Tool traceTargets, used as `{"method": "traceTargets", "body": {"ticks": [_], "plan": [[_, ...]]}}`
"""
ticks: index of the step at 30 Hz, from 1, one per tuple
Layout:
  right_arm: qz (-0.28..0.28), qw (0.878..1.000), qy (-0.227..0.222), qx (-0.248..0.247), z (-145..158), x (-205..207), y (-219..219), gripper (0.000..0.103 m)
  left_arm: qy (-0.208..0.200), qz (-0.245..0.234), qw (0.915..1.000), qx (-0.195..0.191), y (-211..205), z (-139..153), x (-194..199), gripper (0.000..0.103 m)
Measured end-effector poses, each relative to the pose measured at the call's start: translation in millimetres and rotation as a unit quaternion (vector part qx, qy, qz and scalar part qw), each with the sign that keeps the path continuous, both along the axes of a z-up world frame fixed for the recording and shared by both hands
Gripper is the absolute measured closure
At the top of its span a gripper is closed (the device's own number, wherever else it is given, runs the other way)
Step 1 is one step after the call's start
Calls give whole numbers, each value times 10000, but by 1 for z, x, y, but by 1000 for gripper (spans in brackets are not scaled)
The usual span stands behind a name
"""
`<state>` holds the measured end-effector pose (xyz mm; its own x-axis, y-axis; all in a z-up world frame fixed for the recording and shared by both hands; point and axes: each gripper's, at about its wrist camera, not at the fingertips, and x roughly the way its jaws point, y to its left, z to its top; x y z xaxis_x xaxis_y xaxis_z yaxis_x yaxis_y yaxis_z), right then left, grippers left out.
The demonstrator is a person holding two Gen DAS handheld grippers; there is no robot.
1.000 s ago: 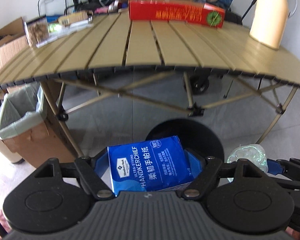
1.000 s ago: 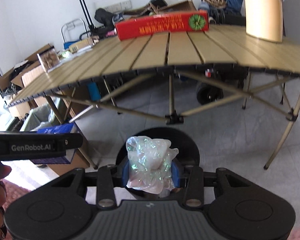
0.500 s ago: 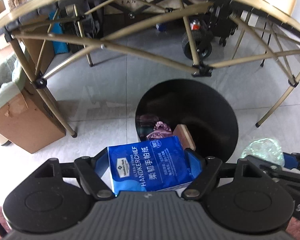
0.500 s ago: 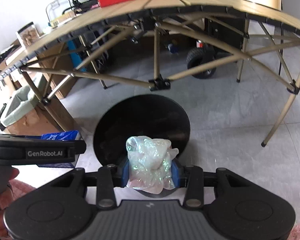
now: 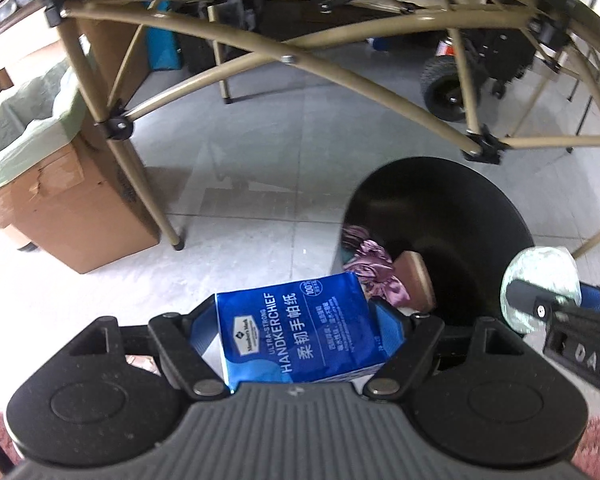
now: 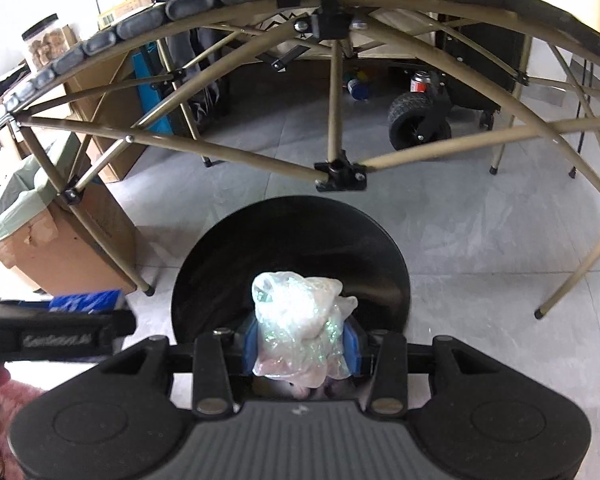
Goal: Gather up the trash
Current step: 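Open the right gripper over the bin to drop the plastic wrapper, then open the left gripper over the bin to drop the blue box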
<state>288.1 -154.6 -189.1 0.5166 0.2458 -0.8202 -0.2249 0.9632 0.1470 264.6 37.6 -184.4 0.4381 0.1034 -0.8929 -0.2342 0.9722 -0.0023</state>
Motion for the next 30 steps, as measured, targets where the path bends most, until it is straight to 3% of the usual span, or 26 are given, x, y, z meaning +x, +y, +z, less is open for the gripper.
{"method": "traceTargets", "body": {"ticks": [4,6,7,8,20,30], "plan": [[-43,10000,-52,-55,-7,16,6,51,53,127,9999,8,9,-2,3,24],[-68,9999,-74,-129,-11,22,6,33,76,161,9998,-2,11,-2,5,24],[-66,9999,-41,-141,-12,25,6,11,82,169,9998,0,12,-2,6,24],[-58,9999,10,-132,-14,27,5,0,84,173,9998,-2,11,-2,6,24],[-391,9988,-114,-273,-7,25,-14,0,82,-38,10000,-8,-7,-1,16,24],[-1518,9866,-468,-369,29,19,-87,0,-176,-641,9978,15,-75,8,46,23]]}}
